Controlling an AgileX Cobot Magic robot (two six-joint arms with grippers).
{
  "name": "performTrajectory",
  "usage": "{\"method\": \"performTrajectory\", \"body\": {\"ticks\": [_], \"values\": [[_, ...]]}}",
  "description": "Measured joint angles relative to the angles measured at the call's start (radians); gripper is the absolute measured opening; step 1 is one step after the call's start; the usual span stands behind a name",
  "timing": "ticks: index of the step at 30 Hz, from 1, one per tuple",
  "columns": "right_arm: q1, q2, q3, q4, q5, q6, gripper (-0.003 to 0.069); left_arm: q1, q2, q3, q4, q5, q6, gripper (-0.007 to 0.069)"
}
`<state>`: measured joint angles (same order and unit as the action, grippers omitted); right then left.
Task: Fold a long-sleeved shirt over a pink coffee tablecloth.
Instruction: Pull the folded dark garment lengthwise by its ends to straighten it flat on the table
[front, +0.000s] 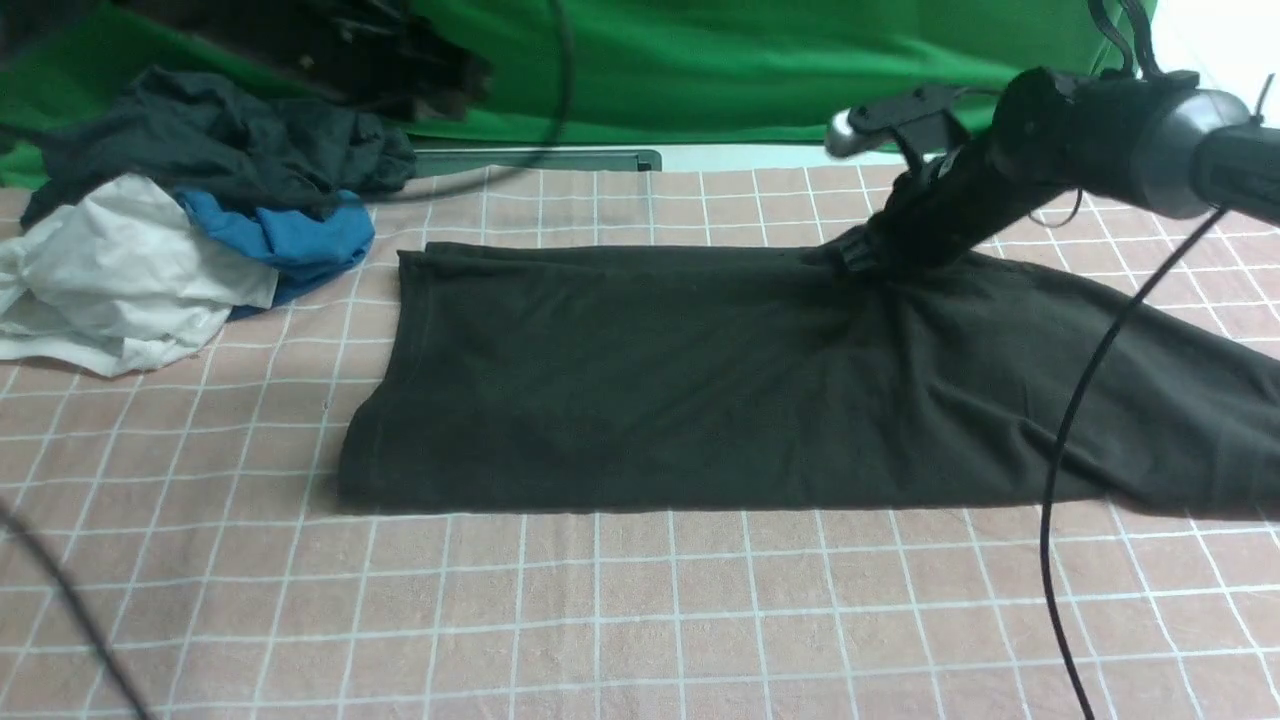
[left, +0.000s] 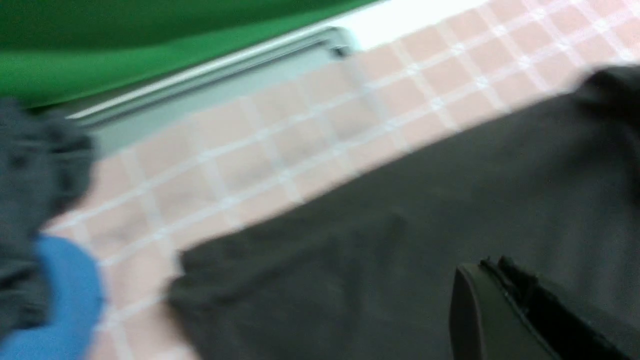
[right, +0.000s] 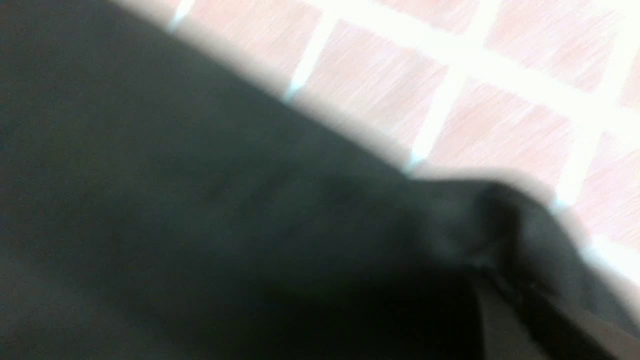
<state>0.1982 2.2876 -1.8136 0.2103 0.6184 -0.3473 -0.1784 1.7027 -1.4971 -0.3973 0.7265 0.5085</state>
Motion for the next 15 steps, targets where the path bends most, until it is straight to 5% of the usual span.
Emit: {"method": "performTrajectory", "body": {"ticks": [10,15], "values": [[-0.154,-0.06,-0.074,-0.002,0.116,0.003,0.0084,-0.192,-0.381,0.431,0.059,-0.147,-0.001,0.0014],[-0.234,-0.316,0.157,-0.001,0.182,0.006,0.0098,-0.2,-0.594,0.628,0.06,-0.19,-0.001,0.0014]]}}
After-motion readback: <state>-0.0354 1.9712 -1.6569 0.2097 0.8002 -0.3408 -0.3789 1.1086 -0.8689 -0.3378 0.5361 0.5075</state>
